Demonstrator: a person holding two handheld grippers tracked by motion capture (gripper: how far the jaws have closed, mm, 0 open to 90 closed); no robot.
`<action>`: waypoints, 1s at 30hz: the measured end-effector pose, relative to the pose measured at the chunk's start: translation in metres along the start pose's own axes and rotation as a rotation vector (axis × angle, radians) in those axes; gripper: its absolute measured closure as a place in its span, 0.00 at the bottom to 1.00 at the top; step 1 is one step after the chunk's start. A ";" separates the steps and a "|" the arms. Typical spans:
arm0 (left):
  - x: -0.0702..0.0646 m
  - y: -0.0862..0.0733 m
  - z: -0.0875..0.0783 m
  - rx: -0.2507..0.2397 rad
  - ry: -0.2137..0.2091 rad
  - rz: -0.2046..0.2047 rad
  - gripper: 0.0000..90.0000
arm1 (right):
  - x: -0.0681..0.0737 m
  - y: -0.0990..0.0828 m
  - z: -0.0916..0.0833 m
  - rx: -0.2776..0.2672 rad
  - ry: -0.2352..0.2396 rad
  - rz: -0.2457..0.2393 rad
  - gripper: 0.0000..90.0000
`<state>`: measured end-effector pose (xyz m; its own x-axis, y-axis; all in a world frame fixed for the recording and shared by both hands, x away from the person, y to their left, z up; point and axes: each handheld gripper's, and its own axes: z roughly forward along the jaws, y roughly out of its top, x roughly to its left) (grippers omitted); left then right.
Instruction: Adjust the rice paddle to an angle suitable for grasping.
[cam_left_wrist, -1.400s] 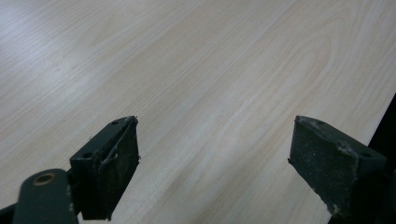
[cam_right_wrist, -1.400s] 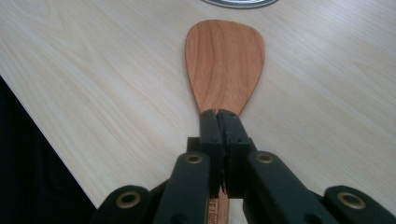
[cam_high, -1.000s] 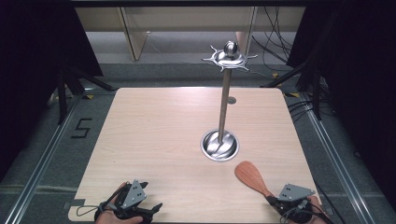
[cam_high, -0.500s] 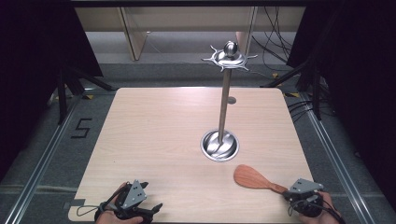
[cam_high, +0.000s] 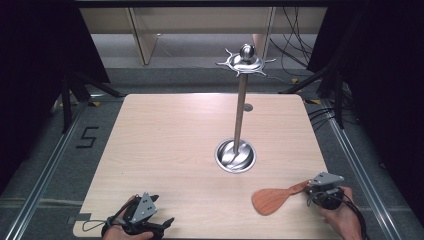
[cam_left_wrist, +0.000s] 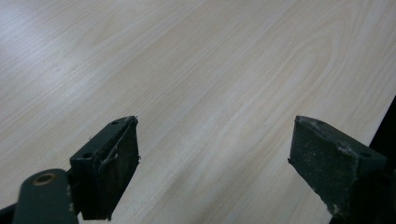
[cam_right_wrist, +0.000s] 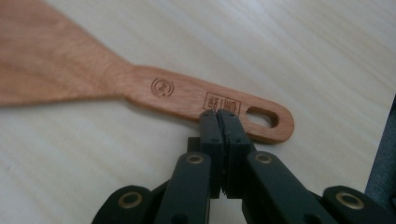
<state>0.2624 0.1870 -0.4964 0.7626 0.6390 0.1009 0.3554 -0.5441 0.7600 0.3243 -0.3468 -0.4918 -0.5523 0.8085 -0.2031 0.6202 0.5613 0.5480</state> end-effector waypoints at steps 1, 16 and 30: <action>0.000 0.000 0.000 -0.004 0.002 0.009 0.17 | 0.000 0.003 0.001 -0.003 -0.001 0.004 1.00; 0.002 0.000 -0.001 0.029 0.010 0.022 0.17 | 0.013 0.042 0.025 0.002 0.025 -0.075 0.98; 0.002 0.003 0.001 0.013 -0.008 0.000 0.17 | 0.017 0.048 0.024 -0.017 0.057 -0.060 0.92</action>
<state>0.2650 0.1864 -0.4945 0.7666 0.6349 0.0957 0.3623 -0.5508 0.7519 0.3577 -0.3017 -0.4885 -0.6192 0.7620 -0.1897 0.5759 0.6049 0.5500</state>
